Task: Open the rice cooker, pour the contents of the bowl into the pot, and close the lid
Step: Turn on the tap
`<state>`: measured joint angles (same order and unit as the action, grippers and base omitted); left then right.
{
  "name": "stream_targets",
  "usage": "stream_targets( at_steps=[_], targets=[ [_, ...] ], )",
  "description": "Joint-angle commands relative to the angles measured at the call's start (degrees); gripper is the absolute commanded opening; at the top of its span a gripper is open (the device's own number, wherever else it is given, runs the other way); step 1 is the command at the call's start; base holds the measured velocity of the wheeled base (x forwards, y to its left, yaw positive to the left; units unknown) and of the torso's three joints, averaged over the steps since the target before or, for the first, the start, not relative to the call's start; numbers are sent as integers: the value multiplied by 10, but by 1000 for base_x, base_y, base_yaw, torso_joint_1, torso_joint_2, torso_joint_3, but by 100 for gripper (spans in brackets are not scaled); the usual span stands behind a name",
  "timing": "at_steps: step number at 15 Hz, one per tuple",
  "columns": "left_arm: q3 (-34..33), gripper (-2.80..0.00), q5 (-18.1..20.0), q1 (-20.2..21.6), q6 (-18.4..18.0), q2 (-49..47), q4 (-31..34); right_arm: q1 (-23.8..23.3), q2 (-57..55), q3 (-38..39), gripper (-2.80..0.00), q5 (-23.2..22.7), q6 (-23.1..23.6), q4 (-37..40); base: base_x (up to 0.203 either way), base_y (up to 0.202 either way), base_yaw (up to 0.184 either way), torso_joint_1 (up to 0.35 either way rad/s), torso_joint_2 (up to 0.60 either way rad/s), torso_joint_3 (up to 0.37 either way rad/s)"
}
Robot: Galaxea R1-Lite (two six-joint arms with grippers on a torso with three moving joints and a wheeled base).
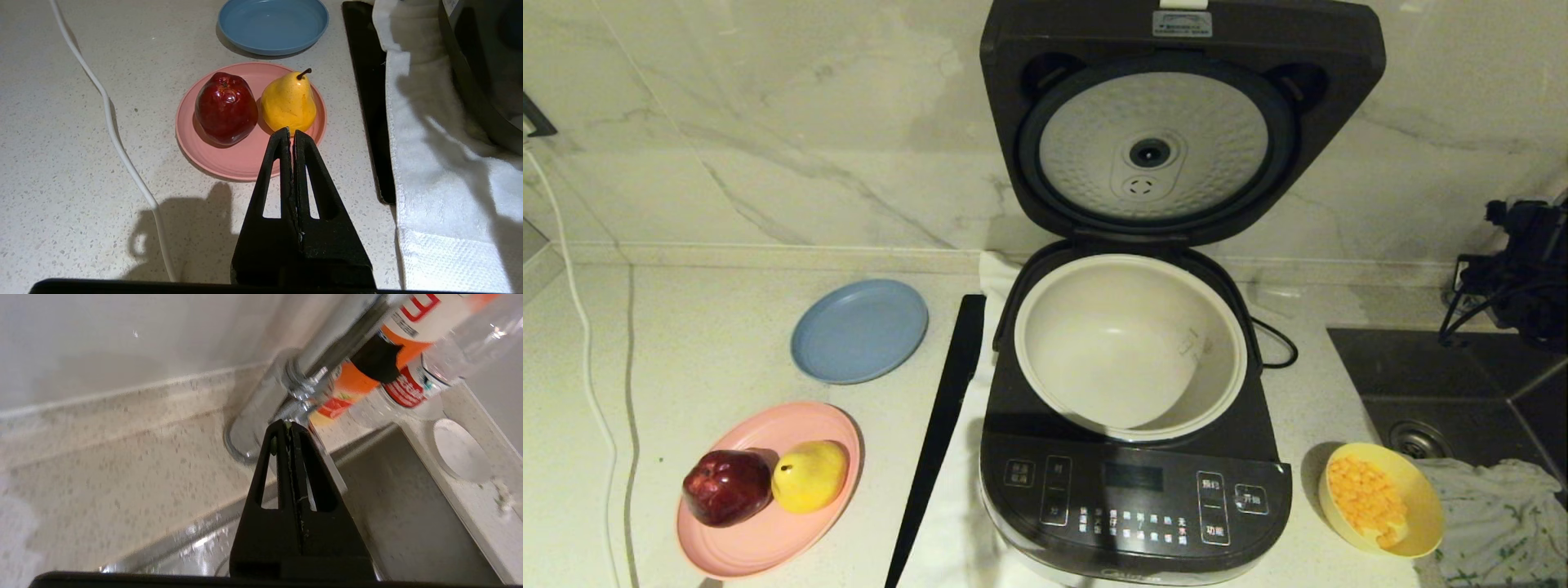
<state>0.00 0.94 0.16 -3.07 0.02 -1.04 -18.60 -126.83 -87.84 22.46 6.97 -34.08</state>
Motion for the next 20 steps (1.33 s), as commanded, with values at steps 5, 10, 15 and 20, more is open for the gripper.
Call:
stream_targets(
  at_steps=[5, 10, 15, 20],
  targets=[
    [-4, -280, 0, 0, 0, 0, 0, 1, -26, -31, -280, 7, 1, 3, 0, 0, 0, 0, 0, 0],
    [-4, -280, 0, 0, 0, 0, 0, -5, -2, -3, -280, 14, 1, 3, 0, 0, 0, 0, 0, 0],
    [-4, -280, 0, 0, 0, 0, 0, -5, 29, 64, -280, 15, 1, -2, 0, 0, 0, 0, 0, 0],
    [-4, -280, 0, 0, 0, 0, 0, -6, 44, 86, -280, 14, -4, -4, 0, 0, 0, 0, 0, 0]
  ],
)
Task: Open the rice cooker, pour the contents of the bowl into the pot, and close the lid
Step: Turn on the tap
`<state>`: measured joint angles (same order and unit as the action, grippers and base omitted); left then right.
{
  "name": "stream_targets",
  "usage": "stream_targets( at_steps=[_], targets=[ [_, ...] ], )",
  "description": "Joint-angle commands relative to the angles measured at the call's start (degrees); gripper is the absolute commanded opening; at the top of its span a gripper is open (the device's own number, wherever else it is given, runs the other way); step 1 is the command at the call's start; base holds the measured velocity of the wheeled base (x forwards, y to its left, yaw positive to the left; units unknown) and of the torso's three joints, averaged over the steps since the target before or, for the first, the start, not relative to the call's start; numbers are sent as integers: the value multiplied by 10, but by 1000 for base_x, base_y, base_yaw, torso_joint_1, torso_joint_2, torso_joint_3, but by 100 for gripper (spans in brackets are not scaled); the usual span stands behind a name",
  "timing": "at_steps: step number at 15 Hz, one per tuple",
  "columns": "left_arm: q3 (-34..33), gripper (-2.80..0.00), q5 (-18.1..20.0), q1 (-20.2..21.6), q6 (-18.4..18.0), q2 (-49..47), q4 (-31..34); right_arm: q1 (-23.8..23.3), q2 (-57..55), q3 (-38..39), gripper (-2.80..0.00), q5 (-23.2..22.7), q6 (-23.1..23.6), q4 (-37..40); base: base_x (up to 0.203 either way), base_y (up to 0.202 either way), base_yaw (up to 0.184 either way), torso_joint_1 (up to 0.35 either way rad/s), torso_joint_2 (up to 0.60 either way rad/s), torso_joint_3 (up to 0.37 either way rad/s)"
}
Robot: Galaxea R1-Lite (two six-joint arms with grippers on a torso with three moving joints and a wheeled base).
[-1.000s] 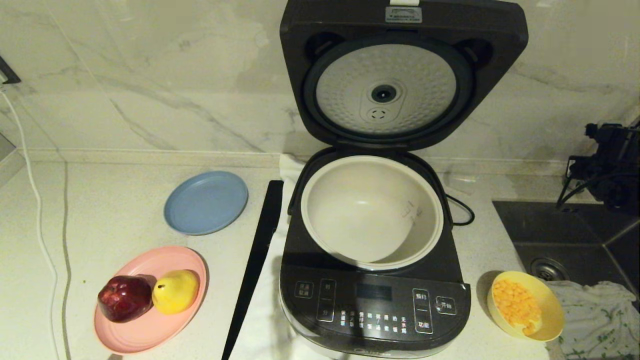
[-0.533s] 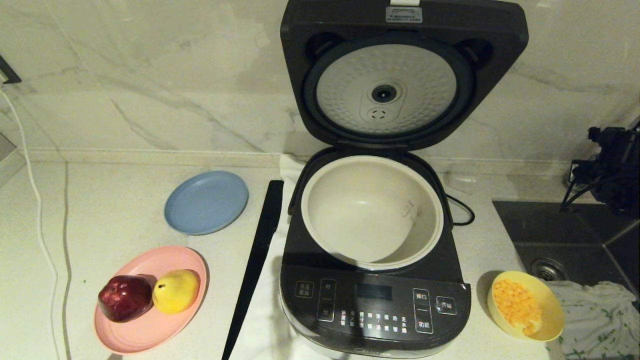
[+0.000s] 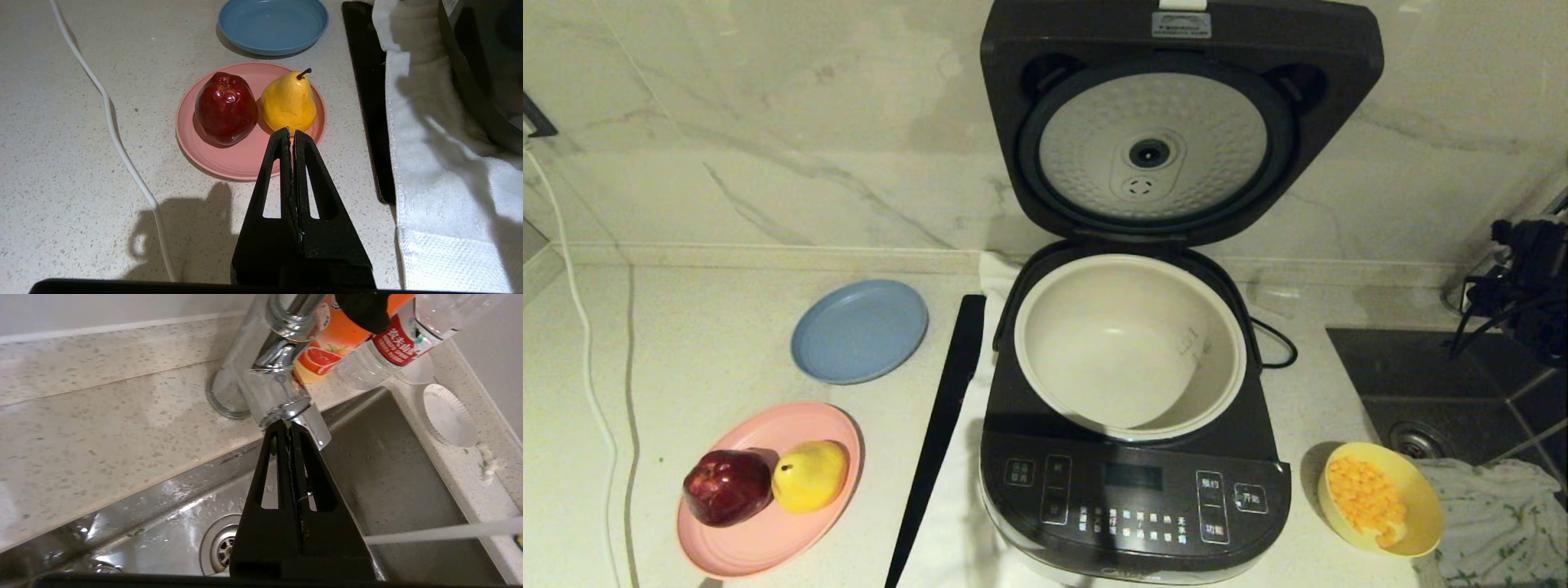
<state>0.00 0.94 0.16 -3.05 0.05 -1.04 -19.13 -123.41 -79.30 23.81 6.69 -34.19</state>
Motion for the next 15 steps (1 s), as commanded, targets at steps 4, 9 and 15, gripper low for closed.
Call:
stream_targets(
  at_steps=[4, 9, 15],
  targets=[
    [-4, -280, 0, 0, 0, 0, 0, 8, 62, 22, -280, 0, -13, 2, 0, 0, 0, 0, 0, 0],
    [-4, -280, 0, 0, 0, 0, 0, 48, 177, 125, -280, -22, -43, 83, 0, 0, 0, 0, 0, 0],
    [-4, -280, 0, 0, 0, 0, 0, 66, 384, 203, -280, -205, -124, 443, 0, 0, 0, 0, 0, 0]
  ],
)
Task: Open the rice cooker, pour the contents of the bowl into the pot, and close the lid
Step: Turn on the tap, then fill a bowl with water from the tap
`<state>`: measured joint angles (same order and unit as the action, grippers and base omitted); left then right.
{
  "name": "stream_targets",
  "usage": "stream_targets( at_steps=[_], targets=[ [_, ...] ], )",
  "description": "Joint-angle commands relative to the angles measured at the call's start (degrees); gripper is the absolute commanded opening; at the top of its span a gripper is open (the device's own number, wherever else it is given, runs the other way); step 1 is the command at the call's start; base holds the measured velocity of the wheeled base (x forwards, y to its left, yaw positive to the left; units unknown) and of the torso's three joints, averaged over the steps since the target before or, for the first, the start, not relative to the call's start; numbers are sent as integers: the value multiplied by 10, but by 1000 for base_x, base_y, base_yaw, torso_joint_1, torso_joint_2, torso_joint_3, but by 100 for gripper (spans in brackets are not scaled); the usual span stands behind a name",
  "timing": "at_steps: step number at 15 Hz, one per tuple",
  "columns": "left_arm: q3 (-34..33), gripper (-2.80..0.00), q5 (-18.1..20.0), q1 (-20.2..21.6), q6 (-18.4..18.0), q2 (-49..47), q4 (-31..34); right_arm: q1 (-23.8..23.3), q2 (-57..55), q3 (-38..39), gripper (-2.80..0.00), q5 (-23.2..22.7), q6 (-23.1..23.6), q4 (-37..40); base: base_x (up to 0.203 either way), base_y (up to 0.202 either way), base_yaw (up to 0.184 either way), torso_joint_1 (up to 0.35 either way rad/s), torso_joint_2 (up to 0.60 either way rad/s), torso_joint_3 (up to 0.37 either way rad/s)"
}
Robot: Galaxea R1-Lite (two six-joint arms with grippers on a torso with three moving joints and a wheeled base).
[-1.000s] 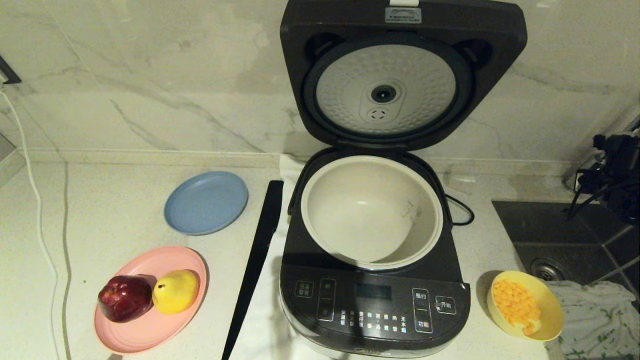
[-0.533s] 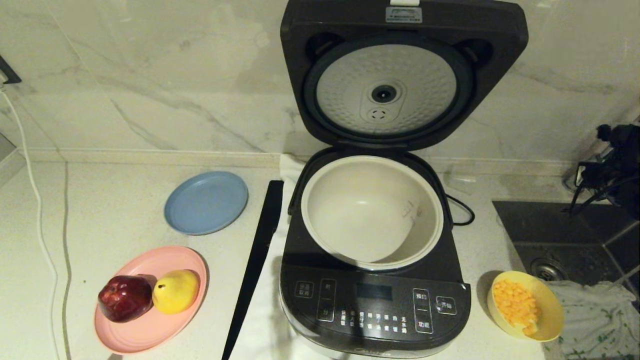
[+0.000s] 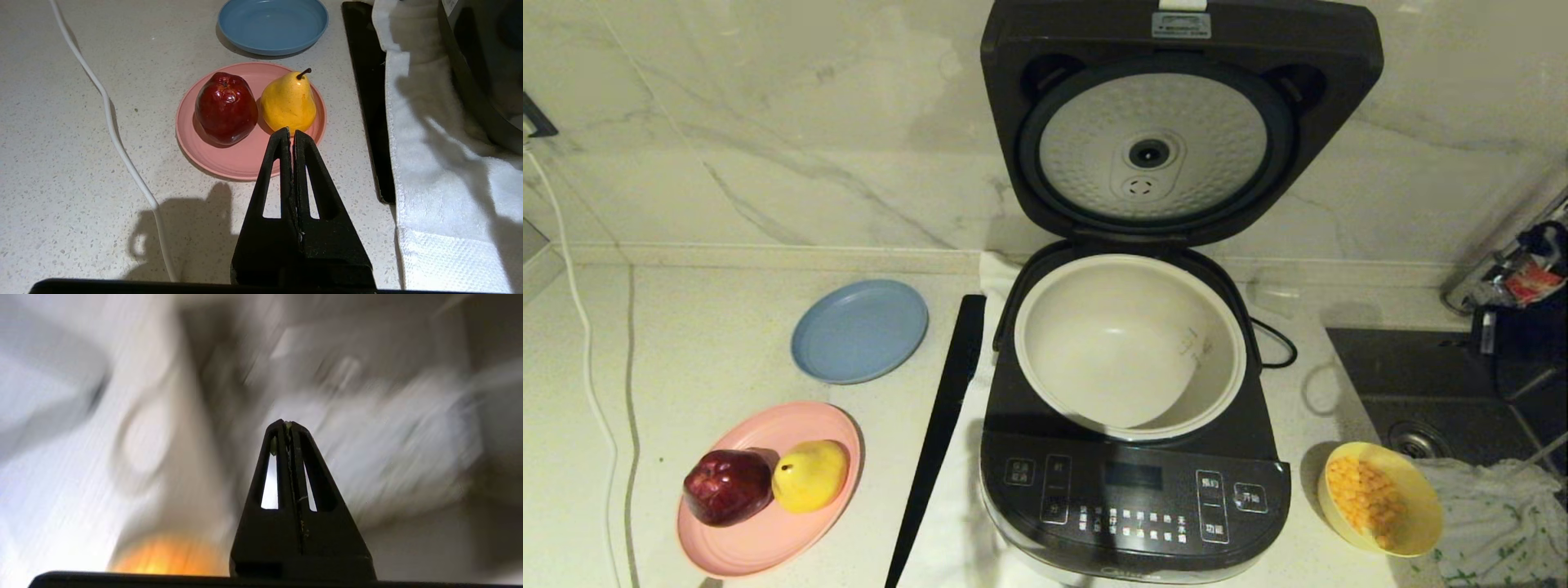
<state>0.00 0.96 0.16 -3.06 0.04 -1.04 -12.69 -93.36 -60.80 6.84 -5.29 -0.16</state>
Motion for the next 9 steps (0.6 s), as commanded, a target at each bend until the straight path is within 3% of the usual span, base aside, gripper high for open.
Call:
stream_targets(
  at_steps=[1, 5, 9],
  targets=[
    [-4, -280, 0, 0, 0, 0, 0, 2, 112, 44, -280, -59, -8, 142, 0, 0, 0, 0, 0, 0],
    [-4, -280, -1, 0, 0, 0, 0, 11, 167, 166, -280, -82, -12, 171, 0, 0, 0, 0, 0, 0],
    [-4, -280, 0, 0, 0, 0, 0, 23, 187, 228, -280, -96, -19, 176, 0, 0, 0, 0, 0, 0]
  ],
)
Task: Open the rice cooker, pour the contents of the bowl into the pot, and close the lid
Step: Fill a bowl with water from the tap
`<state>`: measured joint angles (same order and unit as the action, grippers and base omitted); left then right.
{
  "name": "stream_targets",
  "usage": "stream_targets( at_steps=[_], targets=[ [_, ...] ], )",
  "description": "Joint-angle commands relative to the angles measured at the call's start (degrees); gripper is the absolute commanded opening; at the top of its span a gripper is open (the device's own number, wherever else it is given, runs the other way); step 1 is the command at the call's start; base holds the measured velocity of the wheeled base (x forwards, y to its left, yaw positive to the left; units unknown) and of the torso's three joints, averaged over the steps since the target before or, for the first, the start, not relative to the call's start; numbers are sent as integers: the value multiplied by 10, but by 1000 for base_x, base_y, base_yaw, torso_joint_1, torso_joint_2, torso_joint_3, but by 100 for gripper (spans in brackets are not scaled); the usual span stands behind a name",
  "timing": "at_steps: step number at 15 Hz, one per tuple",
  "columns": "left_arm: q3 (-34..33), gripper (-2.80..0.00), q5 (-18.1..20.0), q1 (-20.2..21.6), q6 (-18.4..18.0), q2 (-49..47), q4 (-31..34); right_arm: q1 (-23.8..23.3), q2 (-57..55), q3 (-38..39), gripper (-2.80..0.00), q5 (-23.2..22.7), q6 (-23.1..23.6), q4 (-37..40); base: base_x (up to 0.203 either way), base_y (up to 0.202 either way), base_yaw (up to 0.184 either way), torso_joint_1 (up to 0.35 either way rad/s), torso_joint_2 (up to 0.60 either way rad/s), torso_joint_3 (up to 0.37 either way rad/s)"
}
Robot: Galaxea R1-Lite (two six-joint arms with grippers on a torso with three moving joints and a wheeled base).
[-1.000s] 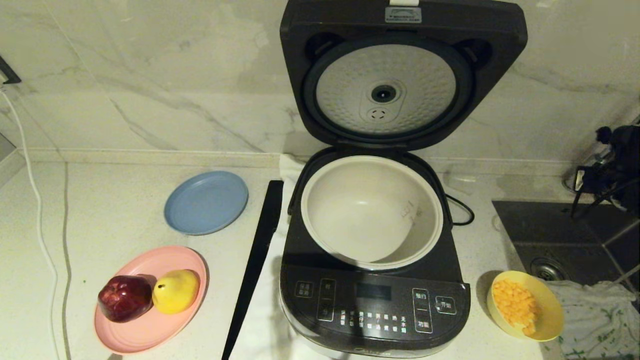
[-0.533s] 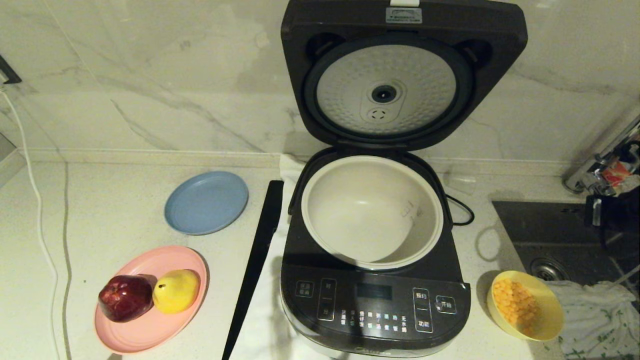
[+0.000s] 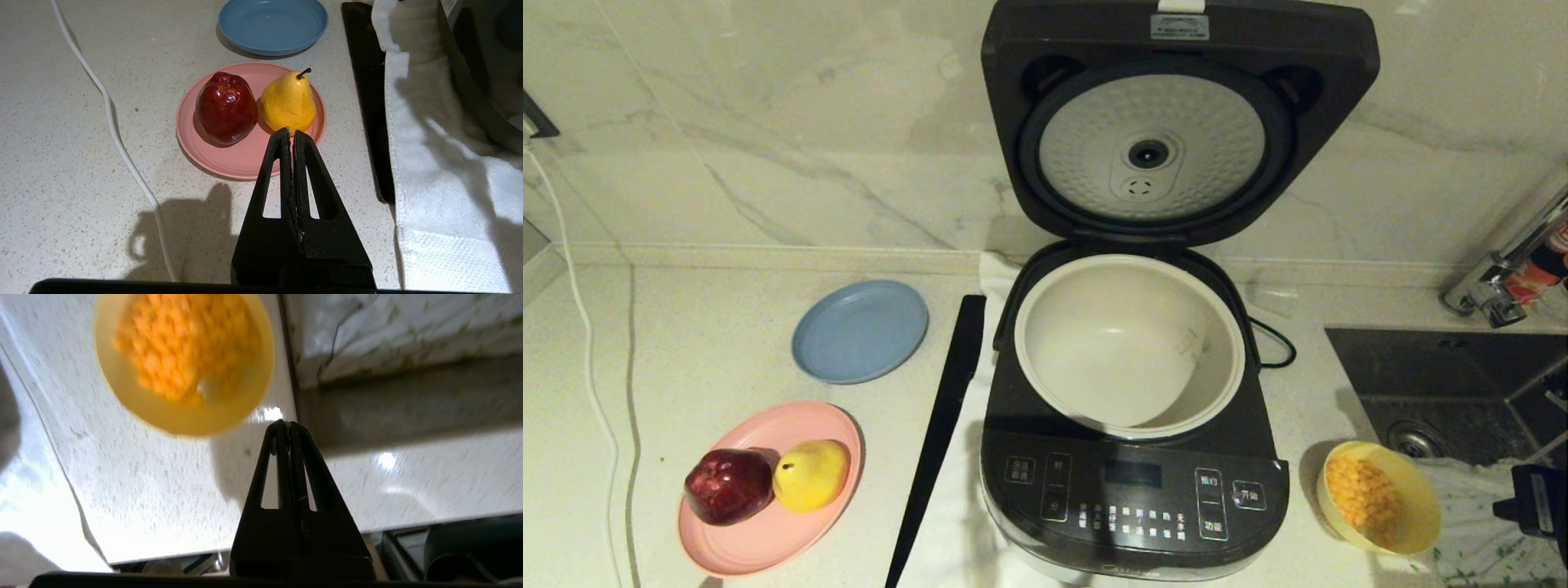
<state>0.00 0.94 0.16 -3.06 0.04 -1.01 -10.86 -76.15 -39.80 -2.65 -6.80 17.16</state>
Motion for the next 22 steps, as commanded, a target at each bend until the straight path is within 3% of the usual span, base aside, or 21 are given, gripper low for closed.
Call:
stream_targets(
  at_steps=[1, 2, 3, 7, 13, 22],
  targets=[
    [-4, -280, 0, 0, 0, 0, 0, 17, 16, 28, -280, -1, -11, 2, 0, 0, 0, 0, 0, 0],
    [-4, -280, -1, 0, 0, 0, 0, 31, 19, 43, -280, -1, -16, -1, 0, 0, 0, 0, 0, 0],
    [-4, -280, 0, 0, 0, 0, 0, 43, 22, 58, -6, 0, -19, -3, 0, 0, 0, 0, 0, 0],
    [-4, -280, 0, 0, 0, 0, 0, 55, 14, 89, 0, -1, -36, -14, 0, 0, 0, 0, 0, 0],
    [-4, -280, 0, 0, 0, 0, 0, 55, -68, 144, 0, 1, -42, -149, 0, 0, 0, 0, 0, 0],
    [-4, -280, -1, 0, 0, 0, 0, 47, -137, 136, 0, 0, -59, -220, 0, 0, 0, 0, 0, 0]
  ],
)
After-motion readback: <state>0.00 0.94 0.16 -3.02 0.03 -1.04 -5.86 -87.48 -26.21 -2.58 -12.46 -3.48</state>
